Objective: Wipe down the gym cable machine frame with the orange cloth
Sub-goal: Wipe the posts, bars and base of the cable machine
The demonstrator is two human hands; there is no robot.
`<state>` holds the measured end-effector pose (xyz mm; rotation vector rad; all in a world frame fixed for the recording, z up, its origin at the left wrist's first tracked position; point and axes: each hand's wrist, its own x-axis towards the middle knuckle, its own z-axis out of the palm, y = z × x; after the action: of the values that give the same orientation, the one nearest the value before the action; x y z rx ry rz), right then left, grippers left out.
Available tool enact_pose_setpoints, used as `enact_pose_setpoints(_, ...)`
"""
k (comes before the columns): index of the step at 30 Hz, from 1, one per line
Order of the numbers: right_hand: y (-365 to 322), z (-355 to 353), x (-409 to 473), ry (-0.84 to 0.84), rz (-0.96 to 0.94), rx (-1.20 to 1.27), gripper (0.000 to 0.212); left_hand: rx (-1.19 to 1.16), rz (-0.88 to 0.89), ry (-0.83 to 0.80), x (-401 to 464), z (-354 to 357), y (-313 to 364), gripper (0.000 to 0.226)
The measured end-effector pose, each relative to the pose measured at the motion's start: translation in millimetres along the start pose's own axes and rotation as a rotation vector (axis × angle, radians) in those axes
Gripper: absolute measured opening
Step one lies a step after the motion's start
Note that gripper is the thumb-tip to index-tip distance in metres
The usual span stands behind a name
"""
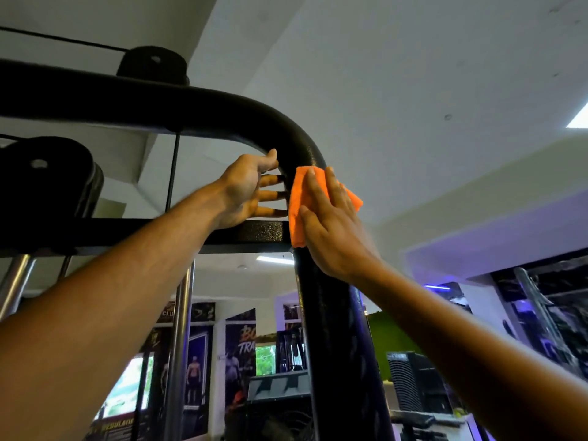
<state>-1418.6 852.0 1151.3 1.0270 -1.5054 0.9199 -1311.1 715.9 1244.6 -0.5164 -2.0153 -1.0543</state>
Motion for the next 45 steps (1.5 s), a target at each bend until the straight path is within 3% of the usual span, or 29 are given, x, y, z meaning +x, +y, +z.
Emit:
enact_pose_setpoints(4, -21.9, -12.1, 36.9, -0.049, 0.072, 0.057, 0.089, -0.013, 0.015, -0.023, 0.6, -4.8, -1.5, 0.030)
enact_pose_setpoints(9, -14.5, 0.6, 0.6, 0.041, -0.017, -0.070, 0.068, -0.012, 0.054, -0.060, -1.7, -5.3, -2.3, 0.036)
enact_pose_setpoints(11, -9.8, 7.2, -27.8, 0.051, -0.032, -0.102, 0.064, -0.004, 0.070, -0.079, -3.9, -4.3, -2.5, 0.027)
enact_pose_setpoints(19, -14.7, -3.3, 29.9, 0.014, 0.009, -0.145, 0.065, -0.032, 0.068, -0.122, -6.8, -9.0, -3.5, 0.027)
enact_pose_setpoints(24, -12.3, 8.7, -44.1, 0.014, -0.062, -0.212, 0.065, -0.048, 0.107, -0.135, -4.1, -10.8, -5.9, 0.033)
enact_pose_setpoints(30, -13.8, 4.9, -26.9, 0.041, -0.013, -0.171, 0.072, 0.118, 0.158, -0.092, -17.6, 4.6, -1.0, 0.060)
enact_pose_setpoints(33, -15.2, 9.3, -33.5, 0.039, -0.008, -0.169, 0.070, 0.182, 0.184, -0.093, -26.9, 12.8, -0.4, 0.048)
enact_pose_setpoints(37, -14.6, 14.0, -113.7, -0.034, 0.023, -0.207, 0.067, 0.171, 0.200, -0.100, -43.8, 14.4, -2.5, 0.039)
enact_pose_setpoints(40, -14.8, 13.8, -156.6, -0.075, 0.072, -0.202, 0.067, 0.157, 0.255, -0.046, -59.5, 24.4, -3.6, 0.029)
enact_pose_setpoints(45, -15.7, 9.0, -108.0, -0.041, 0.054, -0.223, 0.069, 0.143, 0.378, 0.256, -76.3, 40.6, -33.2, 0.027)
